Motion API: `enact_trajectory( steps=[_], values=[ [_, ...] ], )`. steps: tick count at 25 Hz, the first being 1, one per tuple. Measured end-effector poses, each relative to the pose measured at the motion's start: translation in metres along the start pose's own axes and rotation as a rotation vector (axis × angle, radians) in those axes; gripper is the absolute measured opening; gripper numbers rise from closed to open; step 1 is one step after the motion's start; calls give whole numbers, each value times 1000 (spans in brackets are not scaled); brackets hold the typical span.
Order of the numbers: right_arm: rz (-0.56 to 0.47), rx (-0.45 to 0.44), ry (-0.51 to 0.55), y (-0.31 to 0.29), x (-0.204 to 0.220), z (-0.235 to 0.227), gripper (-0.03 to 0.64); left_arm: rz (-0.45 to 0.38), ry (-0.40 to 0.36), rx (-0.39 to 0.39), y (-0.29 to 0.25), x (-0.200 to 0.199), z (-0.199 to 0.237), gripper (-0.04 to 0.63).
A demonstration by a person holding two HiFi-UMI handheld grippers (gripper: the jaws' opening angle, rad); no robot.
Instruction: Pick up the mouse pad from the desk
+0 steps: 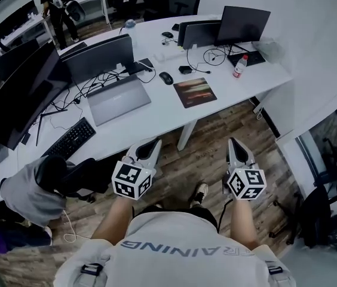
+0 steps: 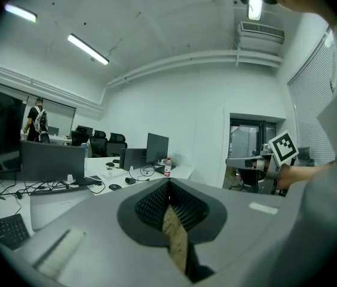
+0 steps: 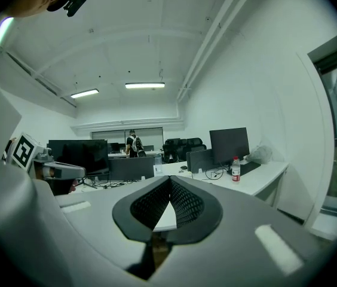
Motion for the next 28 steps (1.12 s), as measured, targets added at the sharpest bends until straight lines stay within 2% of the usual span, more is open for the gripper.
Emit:
enact_trajectory(
  steps=[8, 20, 24, 28],
  values=[
    [1, -36, -38, -68, -9, -91, 14, 5, -4, -75, -90, -13, -3, 0],
    [58, -188, -38, -164, -15, -215, 14, 9, 8, -243, -215, -21, -19, 0],
    [85, -220, -48, -189, -4, -240, 14, 23, 26, -299, -236, -17, -18, 0],
    [115, -244, -67, -209, 10, -246, 14, 58, 41, -334, -243, -8, -9, 0]
  ],
)
Point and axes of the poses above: the fingertips, and each gripper's own axes: y backward along the fingers, z to its left, x out of its underside, the point moved 4 cm from there along y, backward along the fingers, and after that the axes turned 3 degrees about -z, right-handed, at the moved point
